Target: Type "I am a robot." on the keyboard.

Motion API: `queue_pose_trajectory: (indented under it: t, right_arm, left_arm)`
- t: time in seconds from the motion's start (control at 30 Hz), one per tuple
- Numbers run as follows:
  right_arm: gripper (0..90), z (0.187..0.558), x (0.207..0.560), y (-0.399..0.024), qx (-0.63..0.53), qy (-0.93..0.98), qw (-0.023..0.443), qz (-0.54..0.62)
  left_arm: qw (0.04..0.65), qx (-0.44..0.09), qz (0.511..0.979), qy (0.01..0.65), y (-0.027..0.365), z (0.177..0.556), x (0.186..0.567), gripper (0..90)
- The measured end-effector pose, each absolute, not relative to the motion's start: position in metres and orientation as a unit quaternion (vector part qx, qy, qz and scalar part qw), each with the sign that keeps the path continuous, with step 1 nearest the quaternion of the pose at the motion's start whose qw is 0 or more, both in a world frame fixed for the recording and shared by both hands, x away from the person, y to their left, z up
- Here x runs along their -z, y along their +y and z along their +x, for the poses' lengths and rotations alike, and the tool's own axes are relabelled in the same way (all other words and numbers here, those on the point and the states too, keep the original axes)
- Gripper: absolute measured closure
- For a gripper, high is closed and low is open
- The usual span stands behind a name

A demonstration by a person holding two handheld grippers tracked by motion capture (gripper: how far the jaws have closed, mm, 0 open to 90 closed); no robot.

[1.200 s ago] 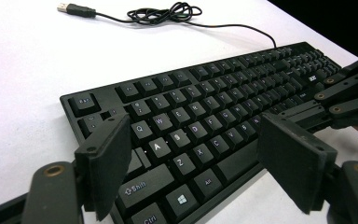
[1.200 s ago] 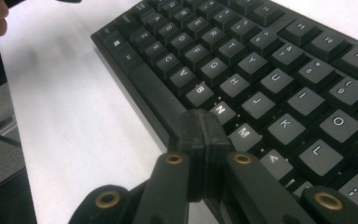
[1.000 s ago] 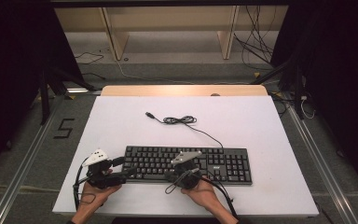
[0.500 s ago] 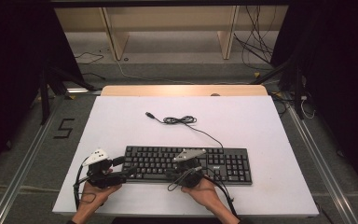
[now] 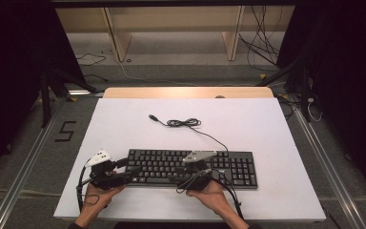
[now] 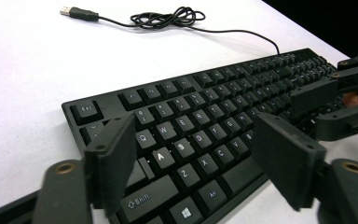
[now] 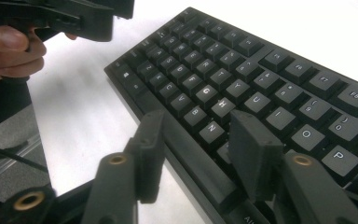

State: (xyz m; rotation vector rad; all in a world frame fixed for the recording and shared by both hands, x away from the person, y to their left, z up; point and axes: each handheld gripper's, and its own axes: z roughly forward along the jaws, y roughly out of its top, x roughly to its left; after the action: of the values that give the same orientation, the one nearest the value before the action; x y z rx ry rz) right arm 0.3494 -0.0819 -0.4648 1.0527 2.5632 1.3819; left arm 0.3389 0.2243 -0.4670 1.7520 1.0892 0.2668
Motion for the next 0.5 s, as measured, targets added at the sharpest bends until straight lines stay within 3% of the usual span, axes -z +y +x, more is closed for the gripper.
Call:
queue_pose_trajectory:
  t: [0.5]
  right_arm:
    - [41.2, 0.346, 0.46, -0.085, -0.457, 0.823, 0.032, 0.336]
  left_arm:
    - [0.458, -0.119, 0.748, 0.465, 0.217, 0.351, 0.472, 70.7]
